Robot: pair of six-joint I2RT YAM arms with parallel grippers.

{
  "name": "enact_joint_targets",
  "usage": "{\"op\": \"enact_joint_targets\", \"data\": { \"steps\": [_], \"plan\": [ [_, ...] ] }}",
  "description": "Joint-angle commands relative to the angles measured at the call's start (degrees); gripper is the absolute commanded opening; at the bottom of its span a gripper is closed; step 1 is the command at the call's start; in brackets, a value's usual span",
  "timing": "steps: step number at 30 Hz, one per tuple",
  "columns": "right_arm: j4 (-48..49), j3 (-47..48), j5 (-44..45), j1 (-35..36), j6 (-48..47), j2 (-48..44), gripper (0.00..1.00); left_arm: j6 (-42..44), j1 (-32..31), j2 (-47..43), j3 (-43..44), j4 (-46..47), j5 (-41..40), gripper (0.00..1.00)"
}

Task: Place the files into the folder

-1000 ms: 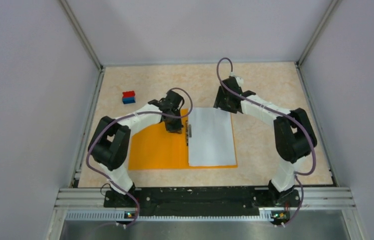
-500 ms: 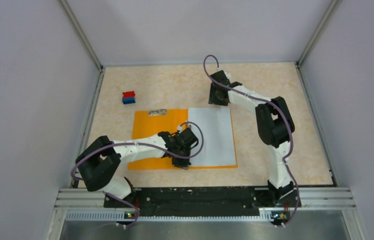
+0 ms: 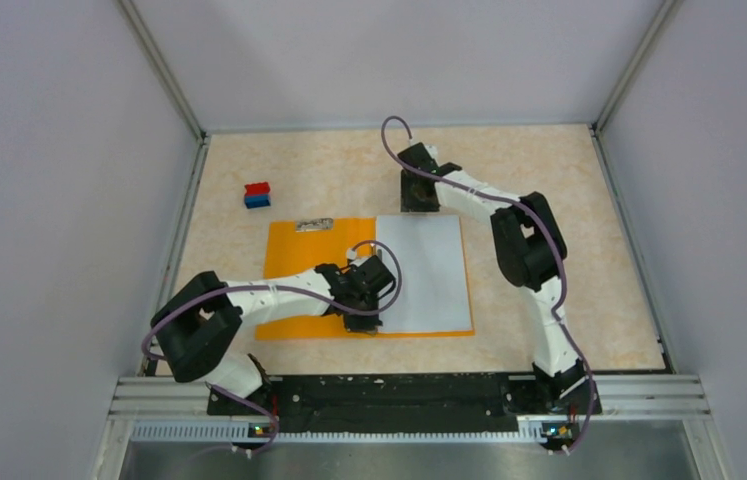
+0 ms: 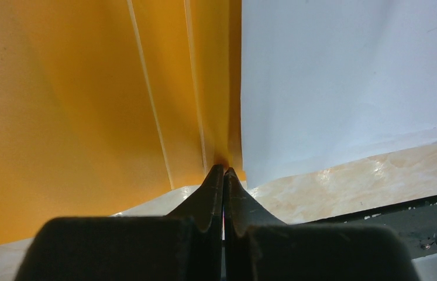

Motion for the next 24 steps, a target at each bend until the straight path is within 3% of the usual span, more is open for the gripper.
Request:
{"op": "enact_joint_targets", "data": {
  "steps": [1,24],
  "plan": [
    [-1.14,3.27,1.7,1.65,-1.53,1.08,0.47,-2.15,0.01,1.34,-0.27,2.59,-1.29,0.0],
    [0.21,-3.04,1.16,3.05,1.21,-2.54,0.47,-2.63,0.01,2.41,-0.48,3.24,-1.01,0.0]
  ]
}}
